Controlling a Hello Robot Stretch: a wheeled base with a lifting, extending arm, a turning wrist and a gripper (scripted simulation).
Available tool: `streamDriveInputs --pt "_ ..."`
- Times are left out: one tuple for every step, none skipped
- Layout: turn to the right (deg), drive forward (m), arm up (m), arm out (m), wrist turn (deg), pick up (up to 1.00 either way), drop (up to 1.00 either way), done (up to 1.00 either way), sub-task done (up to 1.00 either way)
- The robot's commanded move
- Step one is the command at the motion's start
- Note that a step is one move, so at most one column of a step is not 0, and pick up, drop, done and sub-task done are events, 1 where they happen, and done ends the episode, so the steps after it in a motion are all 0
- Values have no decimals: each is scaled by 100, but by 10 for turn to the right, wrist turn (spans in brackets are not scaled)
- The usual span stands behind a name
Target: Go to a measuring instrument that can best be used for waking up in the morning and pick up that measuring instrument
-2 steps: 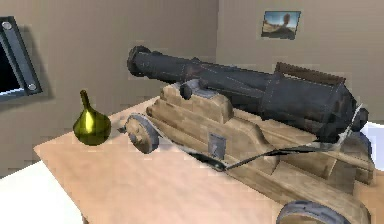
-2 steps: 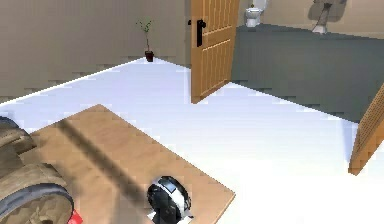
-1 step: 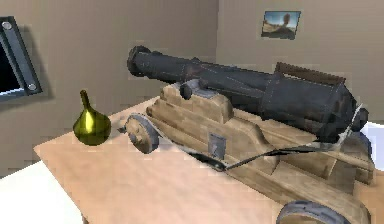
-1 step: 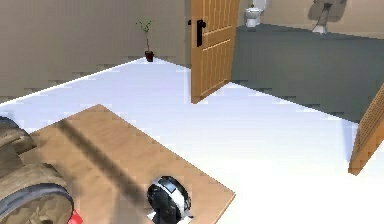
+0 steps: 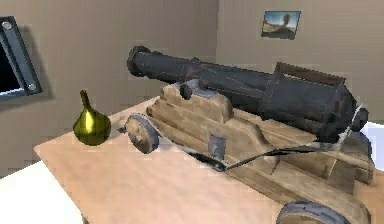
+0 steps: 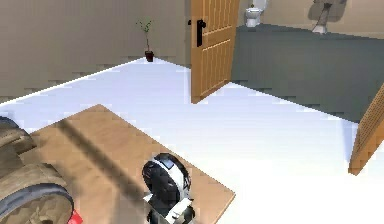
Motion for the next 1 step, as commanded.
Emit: streamDriveInputs --pt "0 0 0 0 0 0 0 100 0"
